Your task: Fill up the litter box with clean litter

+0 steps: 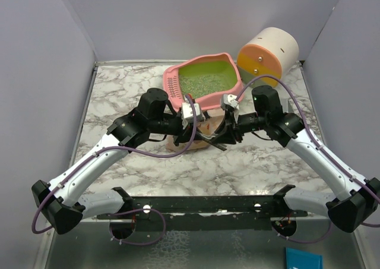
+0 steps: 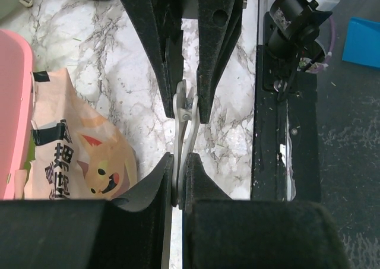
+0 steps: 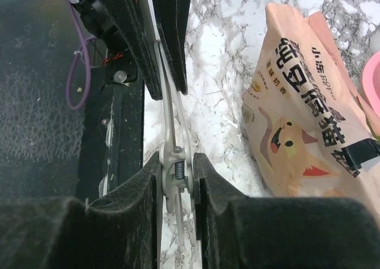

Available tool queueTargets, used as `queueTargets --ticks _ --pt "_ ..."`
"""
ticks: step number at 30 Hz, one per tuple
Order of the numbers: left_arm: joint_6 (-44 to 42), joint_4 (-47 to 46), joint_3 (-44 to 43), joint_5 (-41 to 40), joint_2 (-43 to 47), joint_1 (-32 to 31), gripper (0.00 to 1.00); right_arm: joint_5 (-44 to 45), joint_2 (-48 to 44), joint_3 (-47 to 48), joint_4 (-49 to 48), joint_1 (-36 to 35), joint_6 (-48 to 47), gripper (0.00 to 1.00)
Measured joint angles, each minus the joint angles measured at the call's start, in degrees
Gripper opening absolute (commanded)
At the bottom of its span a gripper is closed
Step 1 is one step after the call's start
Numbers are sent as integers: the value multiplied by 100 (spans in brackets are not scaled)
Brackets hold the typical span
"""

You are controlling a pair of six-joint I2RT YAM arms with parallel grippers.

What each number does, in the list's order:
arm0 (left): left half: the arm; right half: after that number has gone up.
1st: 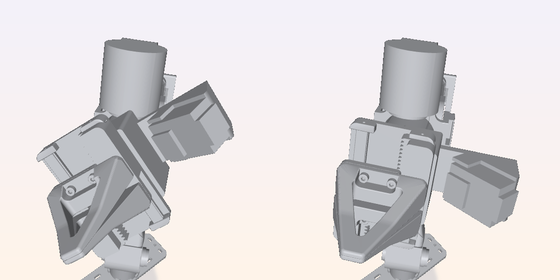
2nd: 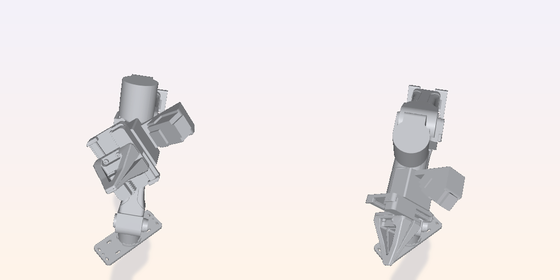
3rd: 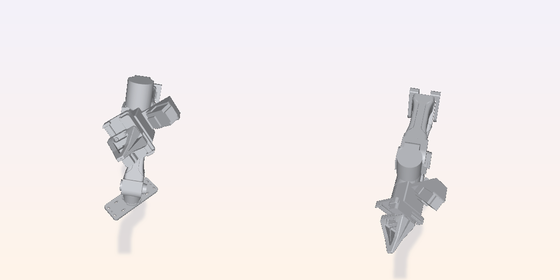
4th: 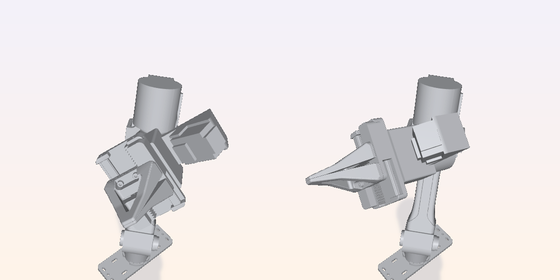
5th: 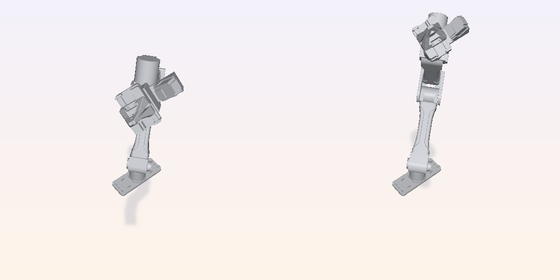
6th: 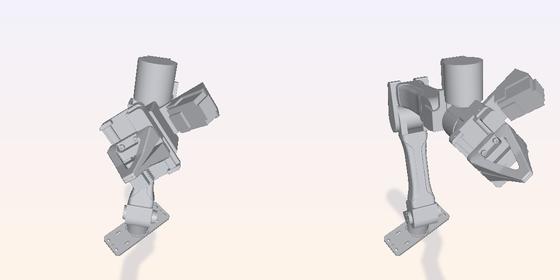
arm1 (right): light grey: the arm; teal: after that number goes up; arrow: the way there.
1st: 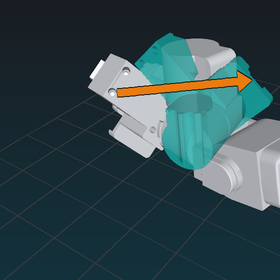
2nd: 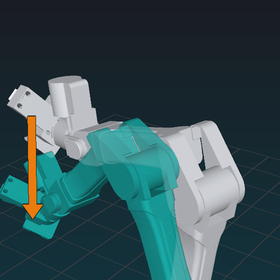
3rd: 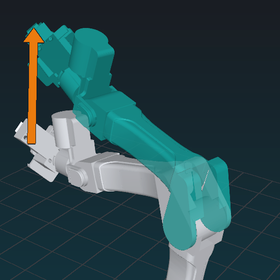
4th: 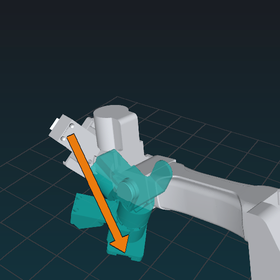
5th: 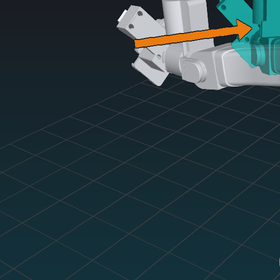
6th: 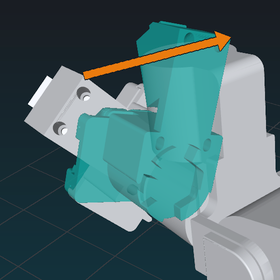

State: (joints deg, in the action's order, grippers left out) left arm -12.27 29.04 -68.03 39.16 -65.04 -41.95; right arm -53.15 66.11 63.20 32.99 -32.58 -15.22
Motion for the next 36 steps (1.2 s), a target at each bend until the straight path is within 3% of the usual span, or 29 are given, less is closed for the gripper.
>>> queueTargets --ticks 4,6,8,13,19,29,36 --pt "2 -33 7 -173 7 0 40 166 -46 0 -13 -2 -9 1" --pt "-15 -98 35 -527 31 0 60 479 -83 0 -13 -35 17 1" --pt "-59 -96 46 -1014 76 0 66 1023 -90 20 15 -37 9 1" --pt "-310 28 42 -2221 109 28 67 2238 201 289 162 -37 -363 1" --pt "-857 240 103 -2754 -282 37 67 3067 529 422 304 -35 -1567 1" --pt "-1668 -37 614 -2726 -584 103 63 2732 905 975 625 -35 -3569 1" --pt "-1904 -280 802 -2673 -929 260 49 2597 1508 1139 933 13 -4513 1"
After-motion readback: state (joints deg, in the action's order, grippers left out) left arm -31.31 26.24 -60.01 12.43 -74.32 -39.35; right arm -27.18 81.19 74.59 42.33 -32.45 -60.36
